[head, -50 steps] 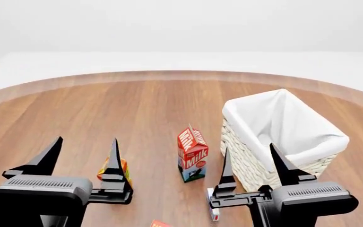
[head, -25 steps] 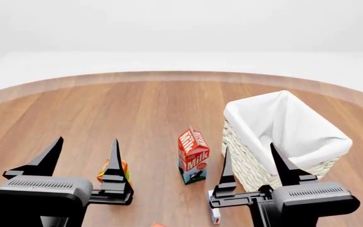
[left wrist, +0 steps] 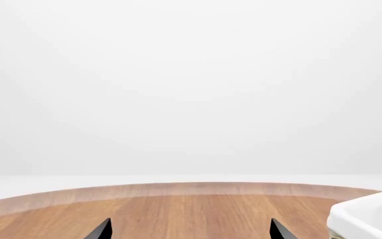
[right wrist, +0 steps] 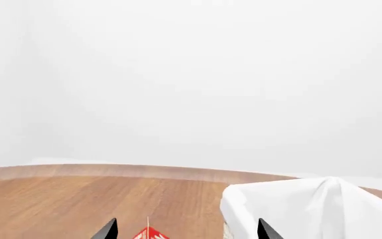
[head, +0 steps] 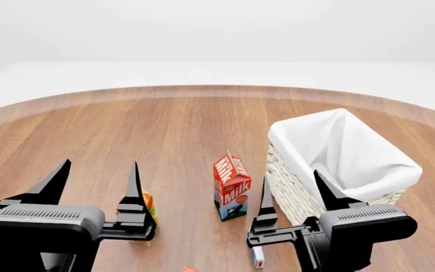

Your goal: Pick up the cream cheese box and the butter, and put them in the basket.

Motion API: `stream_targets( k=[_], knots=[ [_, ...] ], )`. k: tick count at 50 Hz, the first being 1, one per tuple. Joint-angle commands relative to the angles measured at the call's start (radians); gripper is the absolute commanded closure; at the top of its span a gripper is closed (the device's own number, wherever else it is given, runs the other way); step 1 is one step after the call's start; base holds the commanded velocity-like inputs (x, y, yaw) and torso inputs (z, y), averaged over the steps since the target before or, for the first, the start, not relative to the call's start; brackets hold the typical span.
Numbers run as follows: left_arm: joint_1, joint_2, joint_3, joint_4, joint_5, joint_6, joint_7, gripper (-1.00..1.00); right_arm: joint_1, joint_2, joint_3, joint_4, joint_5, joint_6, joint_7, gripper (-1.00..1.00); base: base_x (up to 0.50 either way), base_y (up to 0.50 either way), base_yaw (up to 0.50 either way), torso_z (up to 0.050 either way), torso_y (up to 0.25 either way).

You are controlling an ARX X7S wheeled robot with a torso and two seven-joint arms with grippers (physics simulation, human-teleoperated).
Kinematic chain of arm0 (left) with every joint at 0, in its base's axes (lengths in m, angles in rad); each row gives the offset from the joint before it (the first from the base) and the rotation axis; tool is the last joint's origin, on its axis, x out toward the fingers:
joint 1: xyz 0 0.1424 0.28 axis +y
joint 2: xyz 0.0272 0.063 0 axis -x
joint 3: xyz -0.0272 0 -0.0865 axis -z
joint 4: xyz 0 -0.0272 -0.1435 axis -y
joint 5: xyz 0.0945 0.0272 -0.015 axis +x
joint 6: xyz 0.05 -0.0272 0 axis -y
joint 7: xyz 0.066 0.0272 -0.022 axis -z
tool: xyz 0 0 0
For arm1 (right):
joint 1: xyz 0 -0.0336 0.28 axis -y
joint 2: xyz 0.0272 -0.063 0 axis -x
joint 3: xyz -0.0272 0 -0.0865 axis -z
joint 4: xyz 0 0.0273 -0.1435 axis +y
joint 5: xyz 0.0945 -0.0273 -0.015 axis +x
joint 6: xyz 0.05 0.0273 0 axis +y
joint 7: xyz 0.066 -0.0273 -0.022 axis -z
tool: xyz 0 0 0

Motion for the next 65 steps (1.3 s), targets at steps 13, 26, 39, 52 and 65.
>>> stream_targets(
  k=[13, 26, 39, 52, 65],
  knots=[
    [-0.062, -0.086, 0.021, 0.016, -0.132, -0.016, -0.127, -1.0, 0.138, 0.059, 0.052, -0.085, 0.199, 0.273, -0.011, -1.0, 0.0, 0.0, 0.0, 0.0, 0.0],
    [-0.063, -0.119, 0.045, 0.015, -0.149, 0.012, -0.162, -1.0, 0.279, 0.006, 0.064, -0.066, 0.299, 0.515, 0.08, -1.0, 0.0, 0.0, 0.0, 0.0, 0.0],
    [-0.071, -0.145, 0.066, 0.006, -0.164, 0.038, -0.189, -1.0, 0.387, -0.039, 0.084, -0.012, 0.36, 0.715, 0.18, -1.0, 0.0, 0.0, 0.0, 0.0, 0.0],
    [-0.067, -0.169, 0.087, 0.005, -0.17, 0.065, -0.211, -1.0, 0.42, -0.092, 0.131, 0.048, 0.442, 0.846, 0.228, -1.0, 0.0, 0.0, 0.0, 0.0, 0.0],
    [-0.075, -0.193, 0.102, 0.009, -0.19, 0.076, -0.241, -1.0, 0.427, -0.106, 0.134, 0.077, 0.482, 0.926, 0.262, -1.0, 0.0, 0.0, 0.0, 0.0, 0.0]
  ],
)
